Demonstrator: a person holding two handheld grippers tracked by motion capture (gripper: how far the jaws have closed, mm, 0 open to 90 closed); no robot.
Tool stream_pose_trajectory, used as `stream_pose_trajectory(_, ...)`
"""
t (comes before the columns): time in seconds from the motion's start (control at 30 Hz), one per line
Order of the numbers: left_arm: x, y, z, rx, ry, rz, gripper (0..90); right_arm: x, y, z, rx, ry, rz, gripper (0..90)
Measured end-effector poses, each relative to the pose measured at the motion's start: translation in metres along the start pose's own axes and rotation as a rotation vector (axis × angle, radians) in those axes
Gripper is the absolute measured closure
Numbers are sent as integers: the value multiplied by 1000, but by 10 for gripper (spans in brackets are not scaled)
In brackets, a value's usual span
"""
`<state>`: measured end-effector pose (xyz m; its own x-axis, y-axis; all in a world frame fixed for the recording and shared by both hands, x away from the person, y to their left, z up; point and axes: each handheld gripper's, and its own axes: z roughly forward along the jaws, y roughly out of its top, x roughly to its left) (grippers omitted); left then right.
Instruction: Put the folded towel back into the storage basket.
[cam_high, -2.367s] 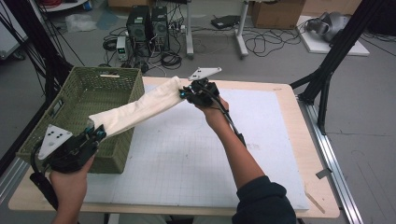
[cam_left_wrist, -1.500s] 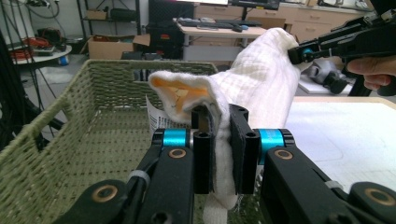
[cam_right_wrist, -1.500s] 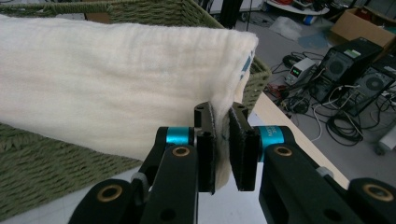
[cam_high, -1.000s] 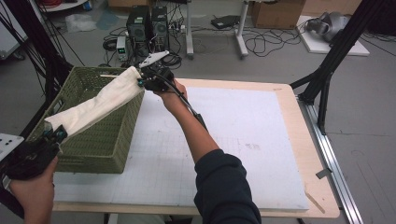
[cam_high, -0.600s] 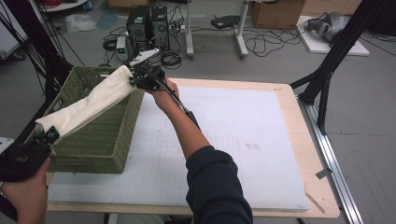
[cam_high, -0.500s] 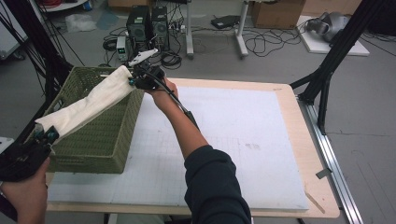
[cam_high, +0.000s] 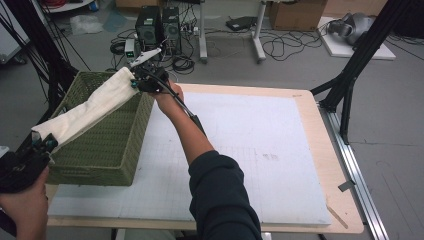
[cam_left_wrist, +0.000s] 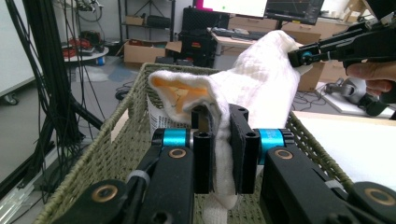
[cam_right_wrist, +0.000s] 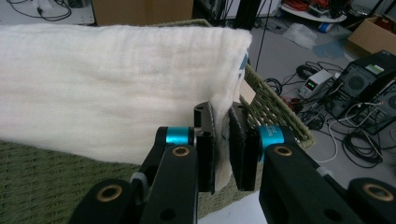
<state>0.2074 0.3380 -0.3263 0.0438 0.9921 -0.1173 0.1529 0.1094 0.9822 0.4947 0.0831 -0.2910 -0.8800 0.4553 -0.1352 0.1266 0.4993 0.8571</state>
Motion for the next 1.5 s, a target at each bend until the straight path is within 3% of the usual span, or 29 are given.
stream_pose_trajectory(0.67,13,-3,1,11,30,-10,810,6,7,20,12,7,1,826)
stream_pose_trajectory(1.0,19,-4,15,39,49,-10,792,5,7,25,15,-22,10,822)
stream_pose_trajectory(1.03,21,-3,18,56,48,-14,761,5,6,26,16,-30,12,803)
stream_pose_trajectory(1.07,23,-3,23,76,51,-25,664,5,6,28,13,-42,11,733)
stream_pose_trajectory(1.1,24,-3,25,79,60,-39,465,6,5,30,5,-66,26,598)
stream_pose_trajectory(1.13,26,-3,27,77,68,-54,326,5,4,31,2,-69,43,532)
stream_pose_trajectory(1.17,27,-2,26,67,73,-64,281,6,3,32,12,-75,53,508)
stream_pose_trajectory(1.27,27,-1,23,46,94,-55,240,7,1,31,5,-81,47,480)
stream_pose_trajectory(1.5,21,2,18,23,35,-36,269,6,2,17,-32,-77,56,459)
